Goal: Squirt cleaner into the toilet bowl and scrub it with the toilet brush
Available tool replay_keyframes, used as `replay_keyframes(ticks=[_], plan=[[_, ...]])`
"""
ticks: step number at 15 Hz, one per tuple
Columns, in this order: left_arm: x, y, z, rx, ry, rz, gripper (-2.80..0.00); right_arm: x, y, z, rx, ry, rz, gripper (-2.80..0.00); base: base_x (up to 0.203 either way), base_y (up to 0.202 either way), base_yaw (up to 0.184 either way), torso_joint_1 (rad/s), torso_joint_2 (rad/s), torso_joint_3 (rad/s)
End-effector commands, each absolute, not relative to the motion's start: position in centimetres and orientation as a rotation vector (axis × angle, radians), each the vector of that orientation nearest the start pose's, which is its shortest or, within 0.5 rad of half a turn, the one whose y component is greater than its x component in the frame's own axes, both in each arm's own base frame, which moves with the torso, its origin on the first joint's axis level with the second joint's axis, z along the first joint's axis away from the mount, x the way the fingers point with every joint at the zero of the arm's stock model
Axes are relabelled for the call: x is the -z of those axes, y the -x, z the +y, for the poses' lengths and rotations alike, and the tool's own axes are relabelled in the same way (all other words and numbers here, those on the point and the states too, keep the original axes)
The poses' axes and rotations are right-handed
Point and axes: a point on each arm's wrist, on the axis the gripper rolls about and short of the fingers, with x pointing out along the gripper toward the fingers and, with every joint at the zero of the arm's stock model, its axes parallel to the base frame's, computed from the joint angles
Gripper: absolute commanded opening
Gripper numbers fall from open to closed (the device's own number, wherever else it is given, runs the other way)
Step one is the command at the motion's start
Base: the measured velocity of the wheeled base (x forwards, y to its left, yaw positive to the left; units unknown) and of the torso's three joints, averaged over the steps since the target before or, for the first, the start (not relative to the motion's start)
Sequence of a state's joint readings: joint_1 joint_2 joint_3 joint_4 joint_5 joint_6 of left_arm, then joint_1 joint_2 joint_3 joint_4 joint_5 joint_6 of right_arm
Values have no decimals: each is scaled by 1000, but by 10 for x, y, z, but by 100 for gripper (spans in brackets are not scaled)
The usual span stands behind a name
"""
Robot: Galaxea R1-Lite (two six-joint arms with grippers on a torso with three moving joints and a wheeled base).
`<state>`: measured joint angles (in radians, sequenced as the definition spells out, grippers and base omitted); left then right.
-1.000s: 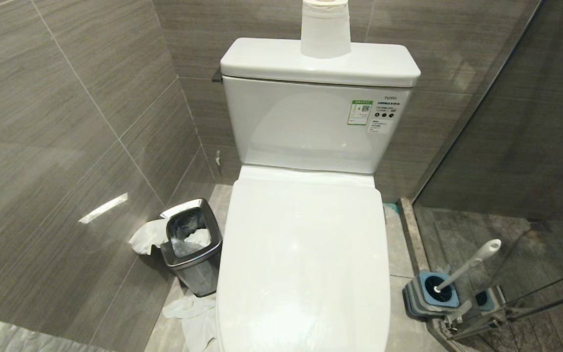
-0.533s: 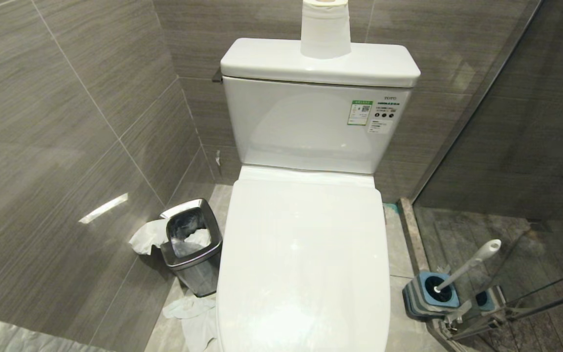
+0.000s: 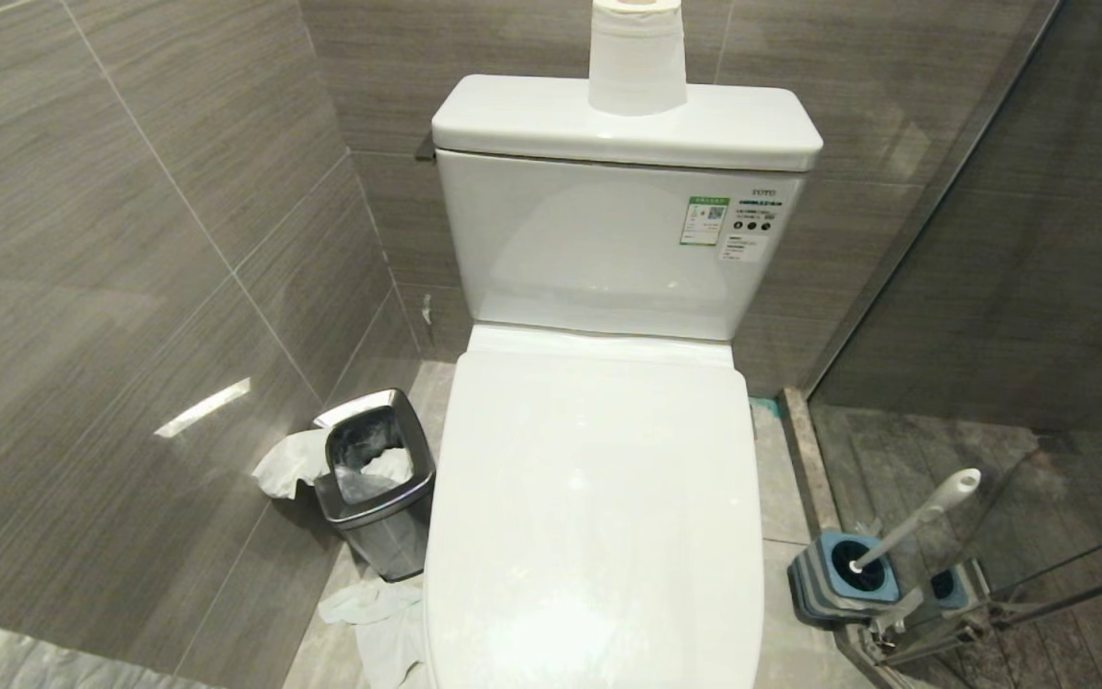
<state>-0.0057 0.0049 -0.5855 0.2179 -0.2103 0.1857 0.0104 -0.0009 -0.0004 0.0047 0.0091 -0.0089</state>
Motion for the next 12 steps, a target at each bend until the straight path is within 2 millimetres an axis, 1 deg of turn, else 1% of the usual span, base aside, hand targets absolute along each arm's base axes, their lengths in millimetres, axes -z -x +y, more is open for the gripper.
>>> replay_keyframes(ticks=[1, 4, 6, 12], plan=[[-187, 88, -4, 161, -220, -383, -280, -75, 23, 0, -20, 9, 5, -280, 0, 0, 0, 0, 0, 0], [-175, 76, -3, 141, -215, -355, -280, -75, 23, 0, -20, 9, 5, -280, 0, 0, 0, 0, 0, 0], [-162, 63, -3, 110, -210, -336, -280, -75, 23, 0, -20, 9, 5, -280, 0, 0, 0, 0, 0, 0], [-108, 31, -1, 39, -179, -183, -280, -75, 23, 0, -20, 9, 5, -280, 0, 0, 0, 0, 0, 0]])
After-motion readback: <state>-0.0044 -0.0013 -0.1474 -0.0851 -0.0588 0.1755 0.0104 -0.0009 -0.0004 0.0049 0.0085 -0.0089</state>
